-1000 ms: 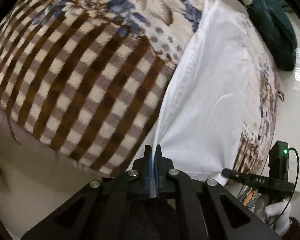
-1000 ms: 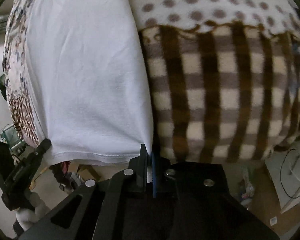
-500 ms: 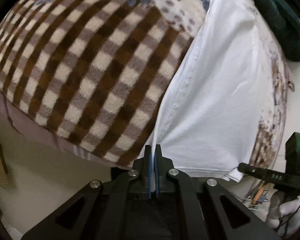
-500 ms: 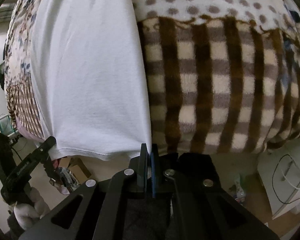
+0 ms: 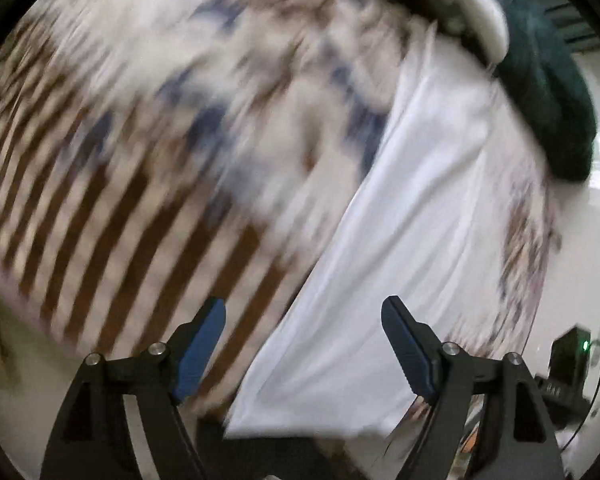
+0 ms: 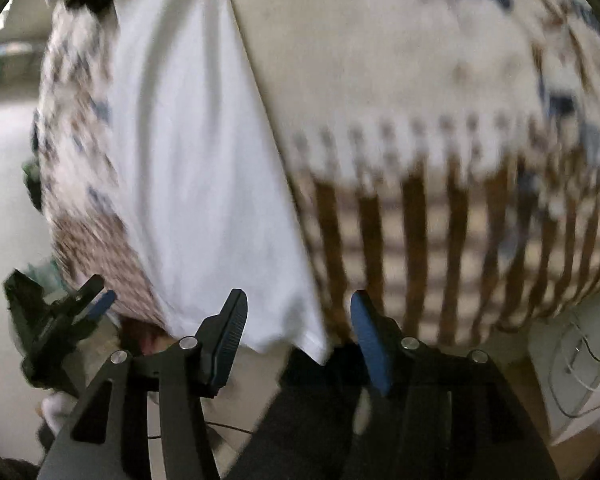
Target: Fold small clothes
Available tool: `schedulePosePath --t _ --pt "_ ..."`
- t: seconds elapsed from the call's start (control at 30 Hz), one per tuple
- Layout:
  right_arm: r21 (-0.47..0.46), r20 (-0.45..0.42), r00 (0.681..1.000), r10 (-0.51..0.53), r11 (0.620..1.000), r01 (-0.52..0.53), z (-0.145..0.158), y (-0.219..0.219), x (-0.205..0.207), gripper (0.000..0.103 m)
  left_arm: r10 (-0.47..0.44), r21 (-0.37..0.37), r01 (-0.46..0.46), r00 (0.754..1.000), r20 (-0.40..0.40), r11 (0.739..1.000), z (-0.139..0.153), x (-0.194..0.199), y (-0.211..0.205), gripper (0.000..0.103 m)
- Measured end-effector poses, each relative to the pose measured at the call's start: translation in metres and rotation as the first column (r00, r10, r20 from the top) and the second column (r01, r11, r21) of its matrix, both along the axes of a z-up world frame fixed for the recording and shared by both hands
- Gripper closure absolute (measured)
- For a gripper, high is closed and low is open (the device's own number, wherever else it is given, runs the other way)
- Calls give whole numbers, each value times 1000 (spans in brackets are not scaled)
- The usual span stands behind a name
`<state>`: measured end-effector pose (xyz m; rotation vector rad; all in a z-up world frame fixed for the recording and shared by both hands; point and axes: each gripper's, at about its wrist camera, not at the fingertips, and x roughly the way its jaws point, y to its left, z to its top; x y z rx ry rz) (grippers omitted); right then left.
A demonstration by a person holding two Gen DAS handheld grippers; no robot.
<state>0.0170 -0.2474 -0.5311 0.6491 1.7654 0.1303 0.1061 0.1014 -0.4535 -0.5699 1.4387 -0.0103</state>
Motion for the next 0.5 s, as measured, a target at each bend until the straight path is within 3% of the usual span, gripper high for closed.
schedulePosePath --t 0.2,0.3,0.47,0.5 --pt "-30 198 978 -66 997 73 34 -23 105 47 -14 8 13 982 190 1000 3 162 -37 24" --pt "-49 238 965 -109 991 124 31 -43 166 47 -44 5 44 977 210 999 -14 243 -54 24" --pt "-90 245 958 -151 980 178 4 -87 261 47 -168 83 156 971 172 984 -55 335 -84 25" --pt "-98 244 957 -158 978 186 0 -93 273 47 -199 100 183 964 174 978 -64 348 -89 38"
